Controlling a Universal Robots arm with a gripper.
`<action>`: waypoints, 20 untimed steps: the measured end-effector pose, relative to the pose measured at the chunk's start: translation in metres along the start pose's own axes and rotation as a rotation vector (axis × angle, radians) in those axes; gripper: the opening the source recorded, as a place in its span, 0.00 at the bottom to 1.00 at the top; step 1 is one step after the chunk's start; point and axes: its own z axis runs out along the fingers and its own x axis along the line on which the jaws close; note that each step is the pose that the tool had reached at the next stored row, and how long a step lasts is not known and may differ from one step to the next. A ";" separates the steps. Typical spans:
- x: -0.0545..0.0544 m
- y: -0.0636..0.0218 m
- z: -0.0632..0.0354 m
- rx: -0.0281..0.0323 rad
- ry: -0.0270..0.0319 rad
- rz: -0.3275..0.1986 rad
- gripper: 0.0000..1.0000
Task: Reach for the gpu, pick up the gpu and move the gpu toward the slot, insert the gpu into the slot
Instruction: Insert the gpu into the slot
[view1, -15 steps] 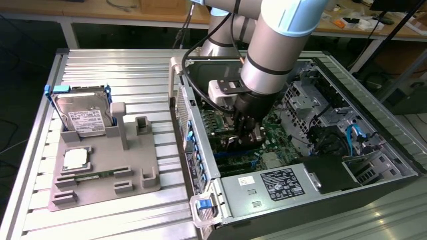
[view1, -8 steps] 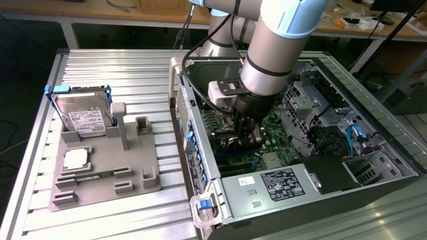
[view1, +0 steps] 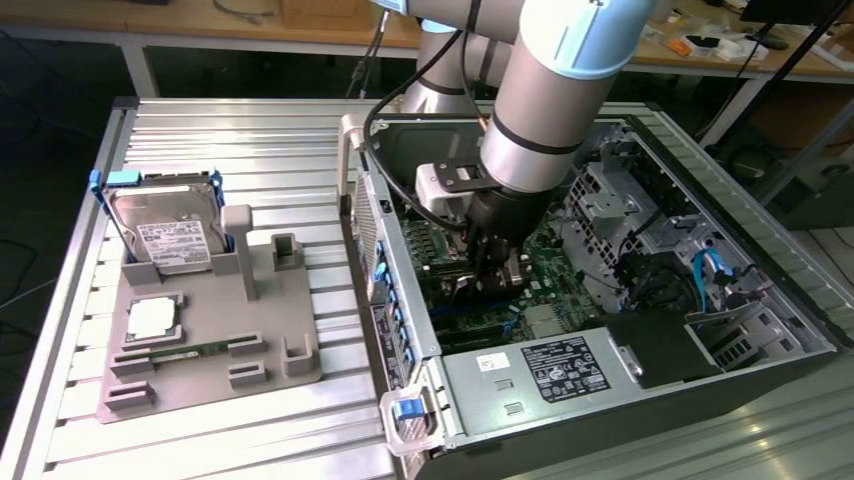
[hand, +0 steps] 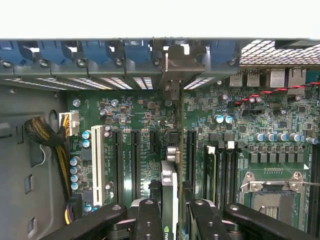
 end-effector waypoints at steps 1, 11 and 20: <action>0.000 0.0000 0.0002 0.0000 0.0000 0.000 0.27; 0.000 0.0001 0.0008 -0.0001 0.0001 0.000 0.27; -0.001 0.0000 0.0014 -0.0001 0.0003 0.000 0.27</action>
